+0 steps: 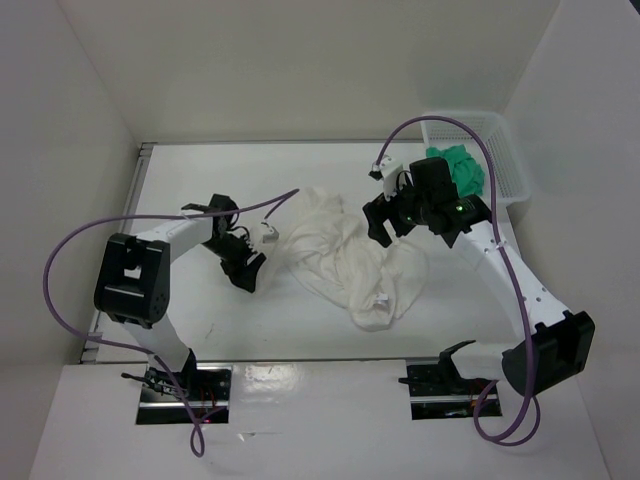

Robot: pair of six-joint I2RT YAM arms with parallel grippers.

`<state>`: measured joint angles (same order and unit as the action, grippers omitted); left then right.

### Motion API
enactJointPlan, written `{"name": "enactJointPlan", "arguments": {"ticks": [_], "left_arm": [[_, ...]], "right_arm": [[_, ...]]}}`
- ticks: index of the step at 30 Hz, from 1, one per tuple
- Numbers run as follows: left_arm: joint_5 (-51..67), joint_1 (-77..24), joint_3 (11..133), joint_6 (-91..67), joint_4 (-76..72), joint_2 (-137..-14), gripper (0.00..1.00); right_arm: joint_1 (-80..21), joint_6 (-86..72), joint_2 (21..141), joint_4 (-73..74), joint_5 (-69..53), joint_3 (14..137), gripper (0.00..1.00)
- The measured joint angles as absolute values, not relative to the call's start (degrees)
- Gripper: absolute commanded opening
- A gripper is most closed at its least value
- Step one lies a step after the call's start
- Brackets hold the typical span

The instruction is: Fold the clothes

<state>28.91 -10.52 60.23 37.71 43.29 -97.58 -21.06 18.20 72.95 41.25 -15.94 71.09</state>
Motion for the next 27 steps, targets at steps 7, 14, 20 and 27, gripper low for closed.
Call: {"name": "enactJointPlan", "arguments": {"ticks": [7,14,20,27], "left_arm": [[33.0,-9.4,62.5,40.4,47.5,-99.6,0.69],[36.7,-9.0,65.2,41.5,50.2,-99.8,0.69],[38.3,-8.8,65.8,42.7,52.2,-102.9,0.69],[39.0,-7.8,66.2,43.8,53.9,-105.4,0.65]], "right_arm": [[-21.1,17.9,72.9,41.0,-15.9,70.9,0.89],[-21.1,17.8,72.9,40.9,-15.9,70.8,0.89],[-21.1,17.8,72.8,40.7,-16.1,70.7,0.89],[-21.1,17.8,71.5,40.6,-16.6,70.2,0.89]]}}
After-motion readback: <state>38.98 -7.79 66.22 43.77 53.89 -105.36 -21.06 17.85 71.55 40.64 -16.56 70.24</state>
